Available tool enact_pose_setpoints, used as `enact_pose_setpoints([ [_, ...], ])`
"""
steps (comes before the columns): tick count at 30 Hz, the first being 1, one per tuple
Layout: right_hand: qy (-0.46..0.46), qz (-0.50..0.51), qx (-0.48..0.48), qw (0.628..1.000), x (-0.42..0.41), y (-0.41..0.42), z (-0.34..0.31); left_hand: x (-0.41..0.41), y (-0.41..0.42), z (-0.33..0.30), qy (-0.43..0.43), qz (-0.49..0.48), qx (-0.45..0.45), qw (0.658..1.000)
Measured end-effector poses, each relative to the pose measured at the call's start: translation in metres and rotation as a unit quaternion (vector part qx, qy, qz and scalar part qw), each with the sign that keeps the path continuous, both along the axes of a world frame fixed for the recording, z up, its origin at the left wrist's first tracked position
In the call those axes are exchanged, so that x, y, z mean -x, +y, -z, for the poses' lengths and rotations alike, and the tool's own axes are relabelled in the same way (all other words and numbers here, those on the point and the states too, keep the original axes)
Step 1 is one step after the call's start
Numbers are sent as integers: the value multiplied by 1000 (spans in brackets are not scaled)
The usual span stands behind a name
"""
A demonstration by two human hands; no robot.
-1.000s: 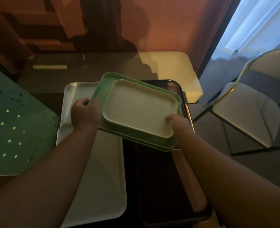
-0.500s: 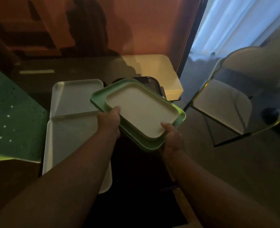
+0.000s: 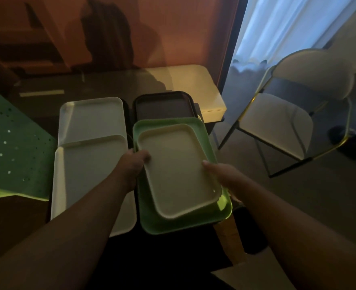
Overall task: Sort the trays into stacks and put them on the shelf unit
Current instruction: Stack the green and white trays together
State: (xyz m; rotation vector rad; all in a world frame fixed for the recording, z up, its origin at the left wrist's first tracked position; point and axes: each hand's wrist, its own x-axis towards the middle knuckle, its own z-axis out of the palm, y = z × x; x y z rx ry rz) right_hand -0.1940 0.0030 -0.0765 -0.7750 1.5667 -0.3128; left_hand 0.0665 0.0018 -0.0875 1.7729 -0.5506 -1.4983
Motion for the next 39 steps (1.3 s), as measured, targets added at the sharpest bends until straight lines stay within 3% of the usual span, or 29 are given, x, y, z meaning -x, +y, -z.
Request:
enact_pose_setpoints([
  [2, 38, 18, 25, 999, -5, 15, 16, 2, 10, 12, -22, 10, -32, 999],
  [5, 59, 29, 58, 996, -12, 31, 32, 3, 21, 28, -122, 70, -79, 987],
  [12, 162, 8, 158, 974, -17, 35, 42, 16, 22, 31, -248, 157, -113, 949],
  [17, 271, -32, 152, 950, -15, 35, 49, 20, 17, 36, -247, 163, -126, 947],
  [26, 296, -35, 162, 941, -13, 31, 59, 24, 16, 40, -248, 148, -125, 949],
  [39, 221, 43, 214, 951, -24, -21, 37, 13, -24, 11, -250, 48, 5, 967],
])
